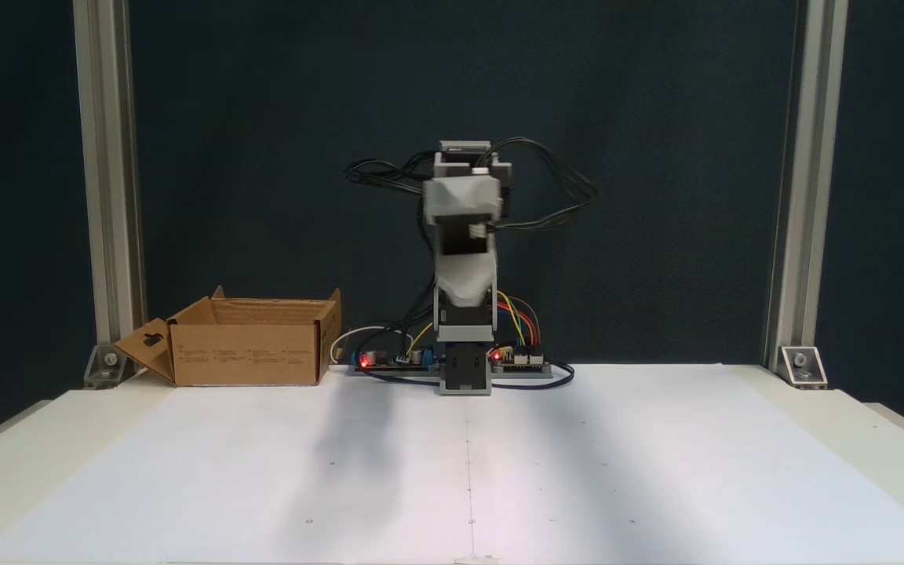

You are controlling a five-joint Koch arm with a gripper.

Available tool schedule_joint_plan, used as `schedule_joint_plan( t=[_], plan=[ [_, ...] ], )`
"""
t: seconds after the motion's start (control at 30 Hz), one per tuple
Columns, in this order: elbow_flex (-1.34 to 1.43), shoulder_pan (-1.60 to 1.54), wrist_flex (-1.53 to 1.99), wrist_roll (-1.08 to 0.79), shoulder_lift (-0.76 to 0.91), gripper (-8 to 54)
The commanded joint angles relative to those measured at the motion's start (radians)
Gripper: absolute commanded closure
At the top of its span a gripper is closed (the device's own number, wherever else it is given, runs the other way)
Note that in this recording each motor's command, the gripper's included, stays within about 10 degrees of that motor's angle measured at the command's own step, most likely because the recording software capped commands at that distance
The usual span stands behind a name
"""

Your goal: Grasp a green dice and put it in the bin.

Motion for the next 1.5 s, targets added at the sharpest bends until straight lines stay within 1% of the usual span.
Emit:
schedule_joint_plan(
  t=[0.0,0.1,0.47,0.6,0.93,1.33,1.47],
  plan=[
    [-0.005,0.040,-0.143,0.017,0.061,0.6],
    [0.060,0.032,-0.241,0.002,0.115,0.2],
    [0.192,0.014,-0.495,-0.008,0.202,-0.1],
    [0.249,0.008,-0.576,-0.006,0.259,-0.2],
    [0.376,0.005,-0.764,-0.012,0.324,-0.2],
    [0.692,-0.028,-0.971,-0.048,0.454,-0.1],
    [0.856,-0.054,-1.057,-0.075,0.514,-0.1]
  ],
)
